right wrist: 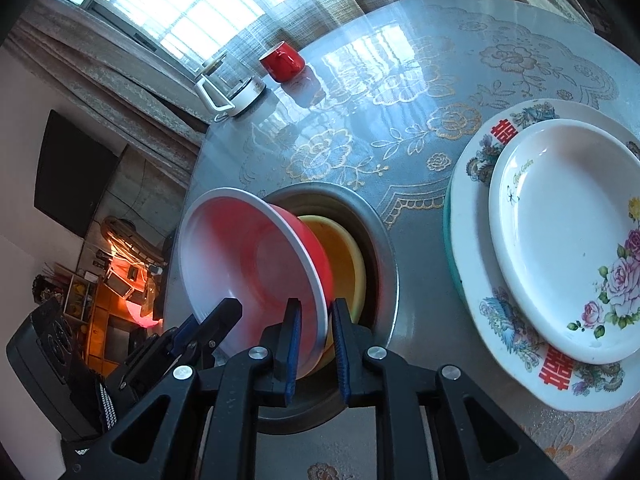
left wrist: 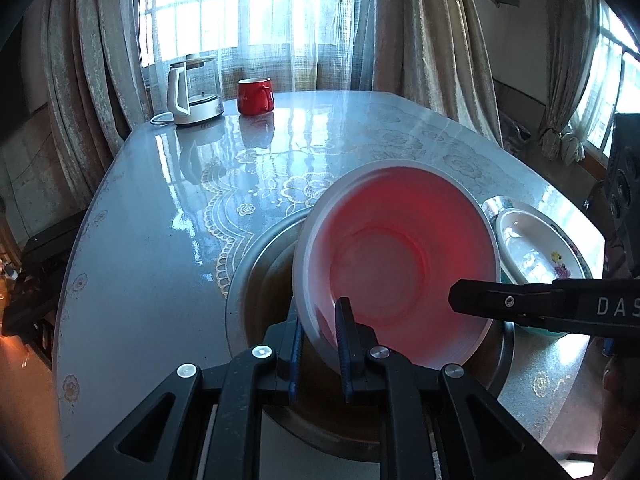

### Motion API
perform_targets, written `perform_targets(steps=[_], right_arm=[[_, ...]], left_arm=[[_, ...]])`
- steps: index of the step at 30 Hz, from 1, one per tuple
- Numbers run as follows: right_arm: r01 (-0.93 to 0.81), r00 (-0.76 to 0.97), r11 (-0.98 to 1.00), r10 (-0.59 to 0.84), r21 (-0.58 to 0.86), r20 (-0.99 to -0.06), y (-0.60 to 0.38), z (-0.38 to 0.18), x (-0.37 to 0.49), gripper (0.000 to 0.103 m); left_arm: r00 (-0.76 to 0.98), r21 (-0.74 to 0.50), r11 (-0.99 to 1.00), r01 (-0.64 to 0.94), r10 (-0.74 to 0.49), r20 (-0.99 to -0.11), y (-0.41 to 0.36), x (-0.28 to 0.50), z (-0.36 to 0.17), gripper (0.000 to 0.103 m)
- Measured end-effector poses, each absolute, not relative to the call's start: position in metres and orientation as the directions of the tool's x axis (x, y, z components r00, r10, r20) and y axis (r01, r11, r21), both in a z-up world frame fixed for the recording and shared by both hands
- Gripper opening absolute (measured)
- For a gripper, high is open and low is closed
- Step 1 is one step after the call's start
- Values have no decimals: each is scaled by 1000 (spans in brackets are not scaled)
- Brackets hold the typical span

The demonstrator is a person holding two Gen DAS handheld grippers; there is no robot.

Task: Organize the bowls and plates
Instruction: 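Lower the red-and-white bowl into the yellow bowl and open both grippers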

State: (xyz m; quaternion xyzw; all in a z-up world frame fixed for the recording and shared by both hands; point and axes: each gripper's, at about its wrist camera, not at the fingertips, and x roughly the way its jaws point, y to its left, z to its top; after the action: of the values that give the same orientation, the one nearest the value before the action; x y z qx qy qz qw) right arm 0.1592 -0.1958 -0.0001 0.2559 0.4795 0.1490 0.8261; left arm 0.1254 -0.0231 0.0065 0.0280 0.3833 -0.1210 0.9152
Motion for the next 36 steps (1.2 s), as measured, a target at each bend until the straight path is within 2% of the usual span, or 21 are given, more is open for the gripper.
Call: perform_targets(steps=[2,6,8,21,26,30,36], right_arm=[[-2,493,825,492,565,-718,-195,-1,160,17],[-1,491,818,501,575,-712,-194,-1,161,17],[0,494,824,493,567,-717,-193,0,161,17],[-8,504,837,476,547,-721,-192,-1,167,18],[-18,503,841,476,541,-722,-191,0,172,18],[-19,507,821,500,571,-702,-197,-1,169,26],[-15,526,820,493,572,-693,-201,3,163,28]], left_arm=[[676,-37,970,242,-196,-710,-23,126,6,17],[677,-53,968,246,-210,-705,-23,126,8,30],[685,-39,969,245,-201,-701,-24,124,8,33],[691,-6,972,233,-170,-702,-27,129,5,29],[687,-35,975,218,-179,-705,-23,132,7,30],[687,-62,974,216,-197,-699,-20,131,10,35],[684,-59,974,220,-197,-703,-23,129,9,35]])
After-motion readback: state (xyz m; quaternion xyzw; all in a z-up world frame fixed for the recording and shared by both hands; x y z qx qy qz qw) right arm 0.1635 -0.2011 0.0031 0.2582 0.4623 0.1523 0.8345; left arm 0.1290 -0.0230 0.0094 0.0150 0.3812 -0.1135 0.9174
